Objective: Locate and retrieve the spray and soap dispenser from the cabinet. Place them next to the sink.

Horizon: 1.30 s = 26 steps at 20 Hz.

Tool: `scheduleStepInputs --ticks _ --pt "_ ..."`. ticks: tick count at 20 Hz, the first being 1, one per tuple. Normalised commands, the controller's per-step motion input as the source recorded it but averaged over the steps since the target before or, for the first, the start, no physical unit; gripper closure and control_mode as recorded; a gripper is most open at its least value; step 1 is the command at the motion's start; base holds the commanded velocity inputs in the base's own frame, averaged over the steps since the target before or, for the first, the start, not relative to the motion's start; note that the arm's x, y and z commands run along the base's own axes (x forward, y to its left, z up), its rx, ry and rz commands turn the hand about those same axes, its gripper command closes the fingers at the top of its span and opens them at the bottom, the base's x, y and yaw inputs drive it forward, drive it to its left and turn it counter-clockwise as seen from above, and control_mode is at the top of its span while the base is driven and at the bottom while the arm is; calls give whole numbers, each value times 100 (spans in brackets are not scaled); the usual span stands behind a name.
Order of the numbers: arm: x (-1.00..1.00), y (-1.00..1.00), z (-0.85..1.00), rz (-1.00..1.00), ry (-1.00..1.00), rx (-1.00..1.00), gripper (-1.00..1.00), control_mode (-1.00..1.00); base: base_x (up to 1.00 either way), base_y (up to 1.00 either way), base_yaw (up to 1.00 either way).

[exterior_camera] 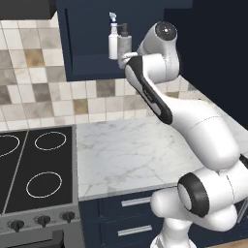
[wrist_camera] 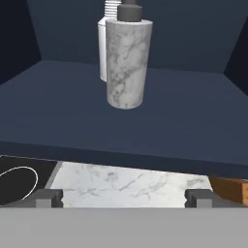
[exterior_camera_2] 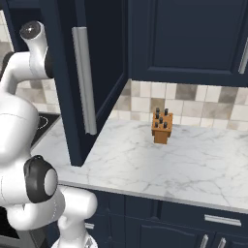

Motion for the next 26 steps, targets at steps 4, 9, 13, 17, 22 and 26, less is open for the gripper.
scheduleStepInputs --ticks 4,9,13,17,22,26 --pt "52 0 -2 1 3 0 -100 -100 0 0 0" --pt "52 -4 -1 0 0 0 -100 -100 0 0 0" --pt "43 -2 -4 1 0 0 -100 -100 0 0 0" --pt "41 3 -2 3 0 0 -100 -100 0 0 0" --pt "44 3 0 2 0 0 -100 -100 0 0 0" --pt "43 0 0 0 0 0 -100 -100 0 0 0"
